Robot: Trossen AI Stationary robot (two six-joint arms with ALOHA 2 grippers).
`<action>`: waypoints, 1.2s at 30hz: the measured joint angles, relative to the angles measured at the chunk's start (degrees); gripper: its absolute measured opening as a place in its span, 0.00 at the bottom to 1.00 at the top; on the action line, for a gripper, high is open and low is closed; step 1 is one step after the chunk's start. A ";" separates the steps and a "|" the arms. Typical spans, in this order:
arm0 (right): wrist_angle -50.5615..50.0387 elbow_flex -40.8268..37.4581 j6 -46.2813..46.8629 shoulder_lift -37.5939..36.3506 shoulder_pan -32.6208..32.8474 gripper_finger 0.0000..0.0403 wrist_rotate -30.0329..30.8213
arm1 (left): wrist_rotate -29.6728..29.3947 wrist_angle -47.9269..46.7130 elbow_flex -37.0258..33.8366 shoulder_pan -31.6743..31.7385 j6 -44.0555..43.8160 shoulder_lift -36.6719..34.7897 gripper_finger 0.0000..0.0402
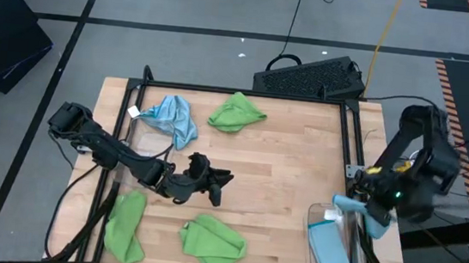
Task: Sort microfiber towel by color & place in baskets
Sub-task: Put the folded blue microfiber towel into the right transparent bin
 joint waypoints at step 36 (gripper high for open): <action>-0.05 -8.04 -10.72 -7.99 0.02 0.01 -24.29 | -0.04 2.56 0.00 -0.07 -2.28 0.00 0.24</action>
